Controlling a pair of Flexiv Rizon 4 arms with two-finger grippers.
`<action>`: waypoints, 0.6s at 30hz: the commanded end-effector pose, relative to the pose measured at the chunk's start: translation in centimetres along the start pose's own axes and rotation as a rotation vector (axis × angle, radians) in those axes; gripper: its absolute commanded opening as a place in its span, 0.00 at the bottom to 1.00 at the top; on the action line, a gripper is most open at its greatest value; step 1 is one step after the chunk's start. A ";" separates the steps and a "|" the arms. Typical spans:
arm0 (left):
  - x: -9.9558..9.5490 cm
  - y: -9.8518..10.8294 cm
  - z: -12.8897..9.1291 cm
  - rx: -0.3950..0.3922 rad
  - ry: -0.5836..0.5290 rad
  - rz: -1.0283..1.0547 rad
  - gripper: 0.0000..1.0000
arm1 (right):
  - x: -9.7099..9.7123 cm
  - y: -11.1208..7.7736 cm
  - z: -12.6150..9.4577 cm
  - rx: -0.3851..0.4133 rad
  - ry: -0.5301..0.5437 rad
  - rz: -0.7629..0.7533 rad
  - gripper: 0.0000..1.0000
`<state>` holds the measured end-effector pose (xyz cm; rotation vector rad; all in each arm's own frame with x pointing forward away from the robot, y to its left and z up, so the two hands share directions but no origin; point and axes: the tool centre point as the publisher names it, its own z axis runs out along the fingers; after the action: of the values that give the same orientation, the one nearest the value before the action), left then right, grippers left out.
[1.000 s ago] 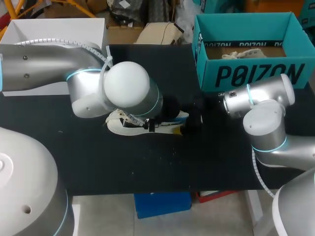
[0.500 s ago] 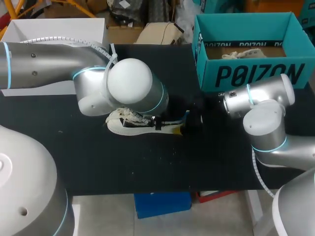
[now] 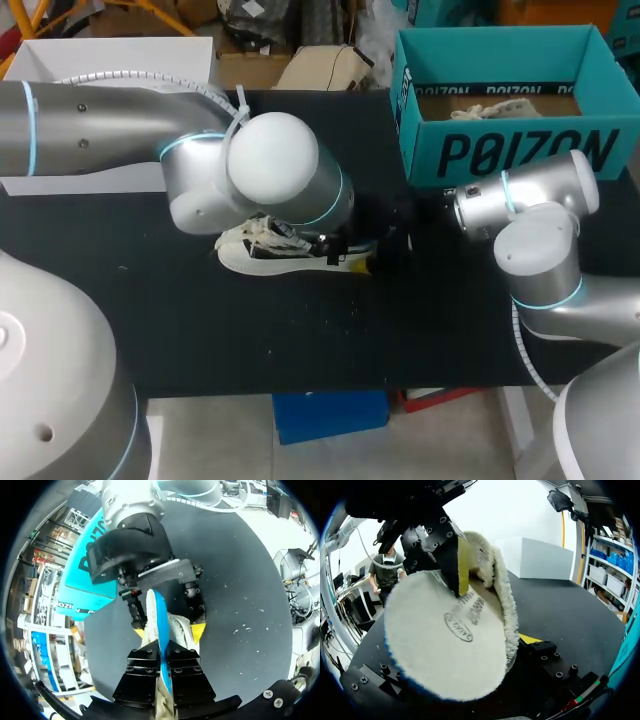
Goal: Take the shoe out of the shoebox, open the shoe tongue, remove and reinsert the insole, then place the shoe into the shoebox
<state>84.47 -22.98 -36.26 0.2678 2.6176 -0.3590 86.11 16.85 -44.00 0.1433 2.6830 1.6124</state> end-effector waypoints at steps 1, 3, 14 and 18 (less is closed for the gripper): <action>0.5 0.3 -2.8 0.054 0.011 0.006 0.00 | -0.1 -0.3 0.0 0.001 0.000 0.001 0.00; 0.6 -0.7 -4.0 0.104 0.025 0.002 0.00 | -0.1 -0.3 0.0 0.001 0.000 0.001 0.00; -1.3 -8.0 -13.1 0.441 0.046 -0.134 0.00 | -0.1 -0.3 0.0 0.001 0.000 0.001 0.00; -2.7 -10.5 -16.4 0.597 0.059 -0.218 0.00 | -0.1 -0.3 0.0 0.001 0.000 0.001 0.00</action>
<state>77.50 -29.44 -20.98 0.1979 2.5633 -1.0601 86.11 16.85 -44.00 0.1433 2.6831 1.6122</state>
